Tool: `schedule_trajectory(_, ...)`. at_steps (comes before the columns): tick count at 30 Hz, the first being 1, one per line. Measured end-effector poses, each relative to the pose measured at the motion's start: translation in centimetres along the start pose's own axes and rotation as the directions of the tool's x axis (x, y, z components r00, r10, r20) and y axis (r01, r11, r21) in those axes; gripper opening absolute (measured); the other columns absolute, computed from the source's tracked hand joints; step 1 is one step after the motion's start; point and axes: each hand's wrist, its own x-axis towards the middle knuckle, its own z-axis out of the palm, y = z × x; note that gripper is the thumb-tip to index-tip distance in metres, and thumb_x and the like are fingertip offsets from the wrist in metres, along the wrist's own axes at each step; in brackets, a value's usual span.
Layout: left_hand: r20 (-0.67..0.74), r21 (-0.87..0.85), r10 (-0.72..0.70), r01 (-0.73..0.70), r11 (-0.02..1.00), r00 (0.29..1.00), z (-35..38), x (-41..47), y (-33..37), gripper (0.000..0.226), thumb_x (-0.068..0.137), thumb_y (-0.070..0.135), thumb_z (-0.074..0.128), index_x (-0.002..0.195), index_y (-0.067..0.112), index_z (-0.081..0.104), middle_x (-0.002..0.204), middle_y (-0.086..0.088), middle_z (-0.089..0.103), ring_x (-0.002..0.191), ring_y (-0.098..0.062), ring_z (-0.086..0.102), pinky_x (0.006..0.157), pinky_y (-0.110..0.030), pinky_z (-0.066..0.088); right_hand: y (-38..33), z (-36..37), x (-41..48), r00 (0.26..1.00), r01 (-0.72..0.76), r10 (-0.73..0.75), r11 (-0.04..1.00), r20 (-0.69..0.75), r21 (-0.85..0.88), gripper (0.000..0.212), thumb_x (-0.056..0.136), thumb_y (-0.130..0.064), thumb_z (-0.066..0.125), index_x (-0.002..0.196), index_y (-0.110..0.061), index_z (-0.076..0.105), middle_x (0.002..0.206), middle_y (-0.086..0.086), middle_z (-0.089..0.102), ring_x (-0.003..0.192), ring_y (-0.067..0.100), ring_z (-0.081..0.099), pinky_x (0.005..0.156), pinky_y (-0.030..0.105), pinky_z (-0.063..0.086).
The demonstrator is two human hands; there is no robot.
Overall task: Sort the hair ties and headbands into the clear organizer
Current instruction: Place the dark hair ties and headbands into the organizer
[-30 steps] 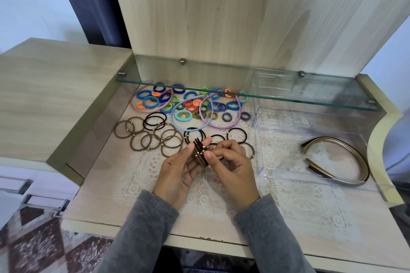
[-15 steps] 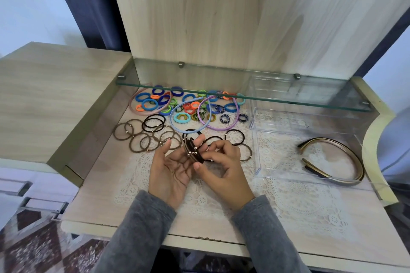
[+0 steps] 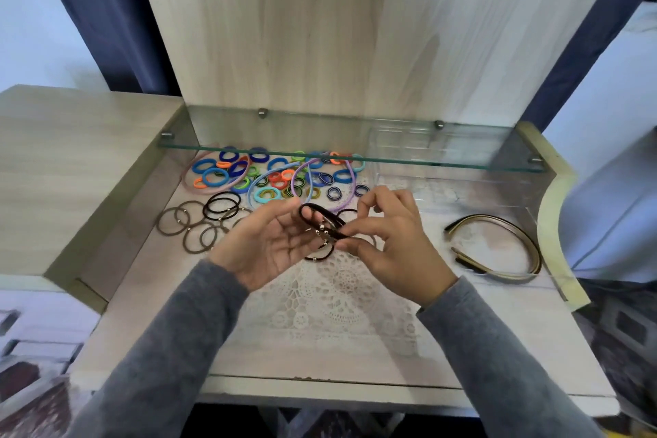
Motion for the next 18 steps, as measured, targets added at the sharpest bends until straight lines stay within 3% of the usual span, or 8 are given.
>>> schedule_trajectory(4, -0.104, 0.39, -0.056, 0.093, 0.916, 0.993, 3.3, 2.1, 0.5, 0.005, 0.071, 0.017, 0.074, 0.069, 0.015, 0.07, 0.077, -0.003, 0.067, 0.071, -0.012, 0.065, 0.075, -0.027, 0.05, 1.7, -3.0, 0.0, 0.99, 0.137, -0.136, 0.945, 0.025, -0.298, 0.021, 0.079, -0.042, 0.061, 0.079, -0.027, 0.075, 0.088, -0.003, 0.052, 0.091, 0.023, 0.042, 0.075, 0.036, 0.036)
schedule_trajectory(8, -0.182, 0.764, -0.008, 0.147, 0.628, 0.983, 5.1, 5.6, 0.0, 0.021, 0.084, 0.025, 0.068, 0.063, 0.022, 0.069, 0.069, 0.006, 0.066, 0.072, -0.012, 0.057, 0.068, -0.027, 0.039, 2.9, -5.1, -0.6, 0.98, 0.196, -0.188, 0.836, 0.068, -0.513, 0.012, 0.073, -0.037, 0.069, 0.074, -0.026, 0.074, 0.086, -0.001, 0.054, 0.089, 0.025, 0.043, 0.071, 0.033, 0.031)
schedule_trajectory(10, -0.201, 0.852, 0.009, 0.17, 0.495, 0.98, 6.1, 7.1, -0.2, 0.017, 0.082, 0.037, 0.066, 0.077, 0.021, 0.071, 0.079, 0.001, 0.066, 0.075, -0.015, 0.054, 0.068, -0.028, 0.039, 3.2, -5.7, -1.0, 0.975, 0.222, -0.198, 0.79, 0.105, -0.571, 0.009, 0.072, -0.034, 0.072, 0.074, -0.026, 0.073, 0.085, 0.0, 0.053, 0.087, 0.026, 0.044, 0.07, 0.035, 0.032)
schedule_trajectory(12, -0.21, 0.909, 0.019, 0.188, 0.373, 0.977, 7.1, 8.3, -0.4, 0.027, 0.082, 0.045, 0.062, 0.085, 0.018, 0.068, 0.088, 0.0, 0.064, 0.077, -0.016, 0.054, 0.069, -0.028, 0.041, 3.5, -6.0, -1.5, 0.971, 0.238, -0.193, 0.754, 0.14, -0.613, 0.008, 0.07, -0.031, 0.077, 0.072, -0.024, 0.072, 0.085, 0.001, 0.052, 0.085, 0.027, 0.046, 0.069, 0.037, 0.032)
schedule_trajectory(18, -0.212, 0.968, 0.05, 0.202, 0.15, 0.976, 9.2, 9.8, -0.9, 0.031, 0.086, 0.046, 0.056, 0.072, 0.022, 0.069, 0.078, -0.001, 0.06, 0.076, -0.017, 0.057, 0.071, -0.03, 0.047, 3.8, -6.0, -2.8, 0.975, 0.21, -0.105, 0.719, 0.195, -0.663, 0.01, 0.073, -0.026, 0.072, 0.069, -0.017, 0.069, 0.086, 0.004, 0.051, 0.082, 0.028, 0.047, 0.069, 0.037, 0.032)
